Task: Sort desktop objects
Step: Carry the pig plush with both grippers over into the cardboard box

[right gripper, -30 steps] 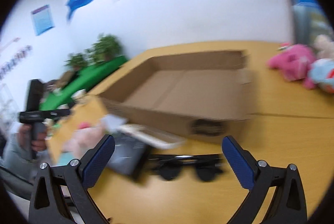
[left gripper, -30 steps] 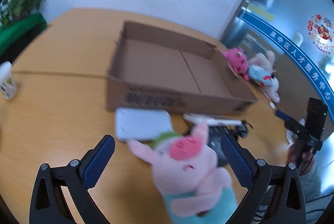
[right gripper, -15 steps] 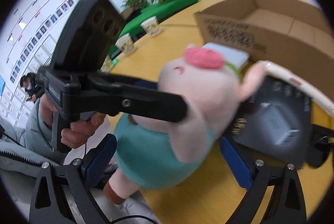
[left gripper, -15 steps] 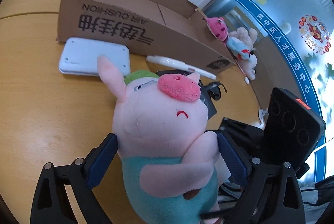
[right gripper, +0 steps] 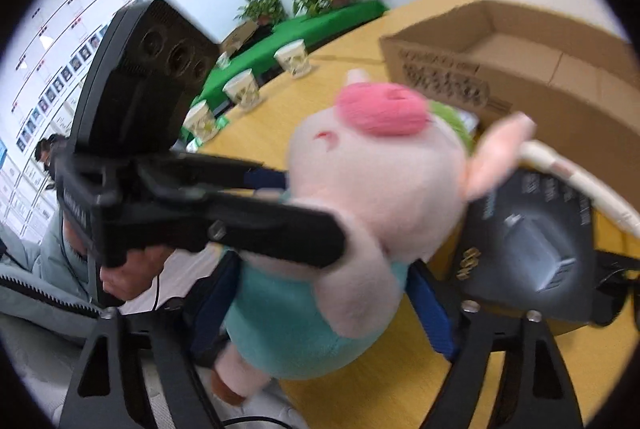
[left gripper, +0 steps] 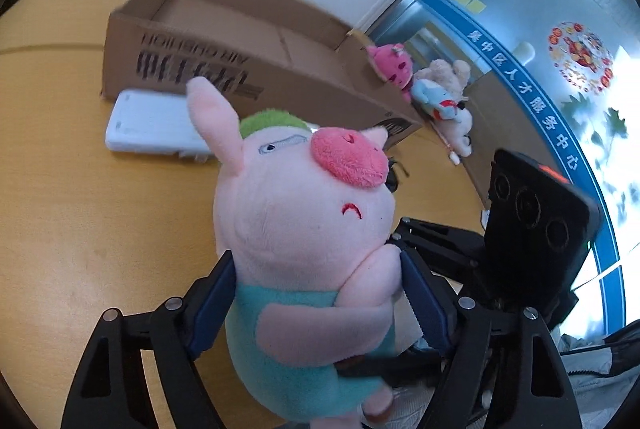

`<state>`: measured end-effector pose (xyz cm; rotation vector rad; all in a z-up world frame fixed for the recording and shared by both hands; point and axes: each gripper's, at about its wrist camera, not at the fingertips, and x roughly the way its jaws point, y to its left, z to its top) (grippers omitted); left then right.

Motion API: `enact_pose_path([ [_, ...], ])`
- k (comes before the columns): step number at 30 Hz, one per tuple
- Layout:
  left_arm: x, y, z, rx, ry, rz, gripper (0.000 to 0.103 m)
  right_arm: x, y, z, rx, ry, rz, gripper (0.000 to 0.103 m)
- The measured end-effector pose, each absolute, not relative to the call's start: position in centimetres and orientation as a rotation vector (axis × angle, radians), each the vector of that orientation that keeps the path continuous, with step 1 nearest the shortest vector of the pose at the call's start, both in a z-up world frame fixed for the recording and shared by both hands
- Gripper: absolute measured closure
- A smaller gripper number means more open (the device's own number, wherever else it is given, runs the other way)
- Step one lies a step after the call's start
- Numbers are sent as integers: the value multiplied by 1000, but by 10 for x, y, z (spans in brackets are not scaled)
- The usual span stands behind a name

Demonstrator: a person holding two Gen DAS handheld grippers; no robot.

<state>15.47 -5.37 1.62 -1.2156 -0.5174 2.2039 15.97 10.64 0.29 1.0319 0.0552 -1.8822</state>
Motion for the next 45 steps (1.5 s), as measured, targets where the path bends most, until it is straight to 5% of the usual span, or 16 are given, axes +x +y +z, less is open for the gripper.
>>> enact_pose_path([
  [28, -31, -32, 329, -399, -160, 2424, 27, 11, 135, 284, 302, 282, -2262, 26],
  [35, -124, -52, 308, -558, -231, 2459, 27, -81, 112, 275, 389, 220, -2197, 26],
  [45, -233, -82, 174, -1013, -374, 2454, 27, -201, 68, 144, 717, -18, -2041, 26],
])
